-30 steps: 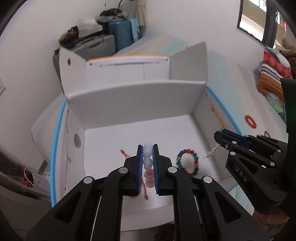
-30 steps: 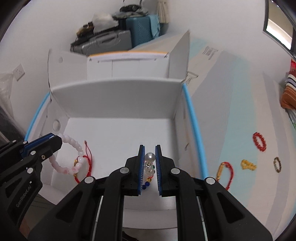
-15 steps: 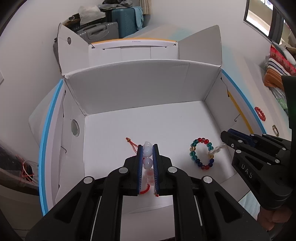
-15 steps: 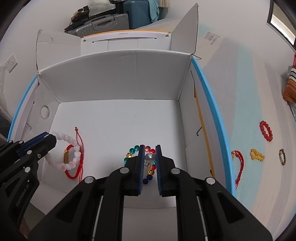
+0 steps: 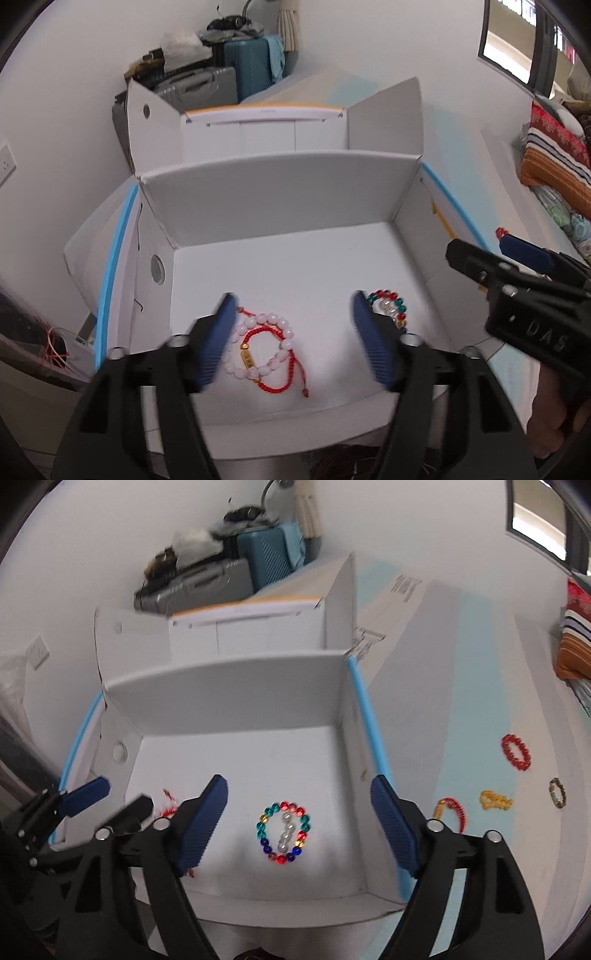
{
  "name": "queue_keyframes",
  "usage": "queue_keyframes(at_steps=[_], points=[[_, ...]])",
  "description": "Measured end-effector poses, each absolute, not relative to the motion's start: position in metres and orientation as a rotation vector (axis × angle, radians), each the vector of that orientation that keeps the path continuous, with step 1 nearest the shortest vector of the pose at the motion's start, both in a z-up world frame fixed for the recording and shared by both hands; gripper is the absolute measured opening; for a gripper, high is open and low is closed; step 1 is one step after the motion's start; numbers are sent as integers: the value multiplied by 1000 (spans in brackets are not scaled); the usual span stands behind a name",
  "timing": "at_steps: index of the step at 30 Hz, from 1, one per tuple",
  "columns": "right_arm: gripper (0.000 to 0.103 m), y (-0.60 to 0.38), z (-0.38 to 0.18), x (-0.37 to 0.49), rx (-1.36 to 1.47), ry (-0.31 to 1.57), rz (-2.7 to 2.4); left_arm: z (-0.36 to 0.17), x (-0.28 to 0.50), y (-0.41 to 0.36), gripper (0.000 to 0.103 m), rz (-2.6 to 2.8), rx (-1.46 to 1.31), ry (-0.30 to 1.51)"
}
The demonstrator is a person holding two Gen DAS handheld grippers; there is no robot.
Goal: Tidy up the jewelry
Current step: 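Move both grippers back over the bed toward the remaining bracelets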
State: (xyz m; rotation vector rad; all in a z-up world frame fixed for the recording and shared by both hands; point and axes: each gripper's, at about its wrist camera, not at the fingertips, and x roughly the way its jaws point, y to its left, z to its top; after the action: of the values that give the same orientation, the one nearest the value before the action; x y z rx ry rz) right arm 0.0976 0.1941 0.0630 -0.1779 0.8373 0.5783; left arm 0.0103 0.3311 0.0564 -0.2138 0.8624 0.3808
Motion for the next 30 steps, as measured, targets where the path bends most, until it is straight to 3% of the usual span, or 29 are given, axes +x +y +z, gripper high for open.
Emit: queue_keyframes(at_steps=[2, 7, 11, 30], points=[[82, 183, 70, 98, -164, 818, 567, 65, 9, 322, 89, 385, -202, 818], [91, 155, 84, 105, -137, 767, 525, 79, 13, 296, 97, 365, -176, 781], [95, 124, 93, 109, -110, 733, 479, 87, 20, 268, 97, 336, -142, 771], [95, -77, 91, 171, -21, 749, 230, 79, 104, 101, 97, 91, -36, 795]])
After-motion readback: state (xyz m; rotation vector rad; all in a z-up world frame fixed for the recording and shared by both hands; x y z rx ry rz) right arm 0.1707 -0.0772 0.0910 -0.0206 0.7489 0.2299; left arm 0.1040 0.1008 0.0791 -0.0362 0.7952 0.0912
